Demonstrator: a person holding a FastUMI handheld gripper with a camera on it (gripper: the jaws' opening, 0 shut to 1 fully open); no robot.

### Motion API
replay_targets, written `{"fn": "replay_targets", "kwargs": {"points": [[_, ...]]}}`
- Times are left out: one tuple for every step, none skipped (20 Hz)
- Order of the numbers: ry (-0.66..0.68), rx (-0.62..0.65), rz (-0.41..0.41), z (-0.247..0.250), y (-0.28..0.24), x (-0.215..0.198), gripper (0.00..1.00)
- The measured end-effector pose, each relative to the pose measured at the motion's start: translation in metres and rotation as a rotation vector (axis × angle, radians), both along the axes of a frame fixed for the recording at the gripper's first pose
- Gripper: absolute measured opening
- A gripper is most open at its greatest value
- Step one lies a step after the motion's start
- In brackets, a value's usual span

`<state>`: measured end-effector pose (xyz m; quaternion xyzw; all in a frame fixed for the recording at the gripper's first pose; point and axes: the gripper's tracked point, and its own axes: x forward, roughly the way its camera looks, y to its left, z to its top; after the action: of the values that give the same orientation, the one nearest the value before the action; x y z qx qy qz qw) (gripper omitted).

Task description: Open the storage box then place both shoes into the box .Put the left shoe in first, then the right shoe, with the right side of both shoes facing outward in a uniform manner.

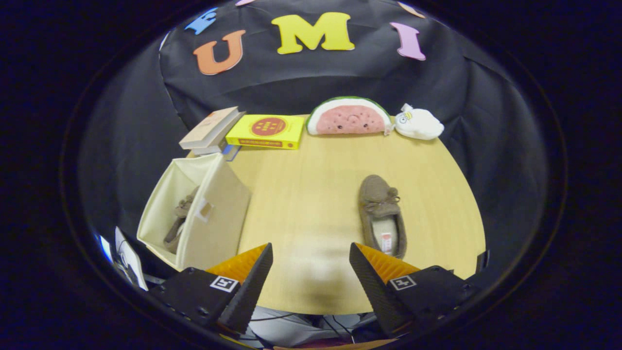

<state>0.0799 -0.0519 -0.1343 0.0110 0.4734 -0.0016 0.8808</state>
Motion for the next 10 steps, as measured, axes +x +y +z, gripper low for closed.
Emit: {"fn": "replay_targets", "kwargs": {"points": [[0.012, -0.016, -0.012, -0.007, -0.017, 0.002, 0.97], [0.028, -0.036, -0.023, -0.014, -0.034, 0.004, 0.97], [0.045, -0.053, -0.038, -0.023, -0.050, 0.005, 0.96], [0.062, -0.059, -0.051, -0.029, -0.065, 0.007, 0.96], [0.077, -0.065, -0.065, -0.036, -0.078, 0.009, 0.95], [0.089, -0.065, -0.076, -0.041, -0.091, 0.011, 0.94], [0.101, -0.066, -0.085, -0.046, -0.102, 0.012, 0.93], [0.111, -0.067, -0.091, -0.050, -0.113, 0.014, 0.93], [0.120, -0.067, -0.096, -0.055, -0.122, 0.015, 0.93], [0.132, -0.064, -0.098, -0.060, -0.130, 0.016, 0.93]]}}
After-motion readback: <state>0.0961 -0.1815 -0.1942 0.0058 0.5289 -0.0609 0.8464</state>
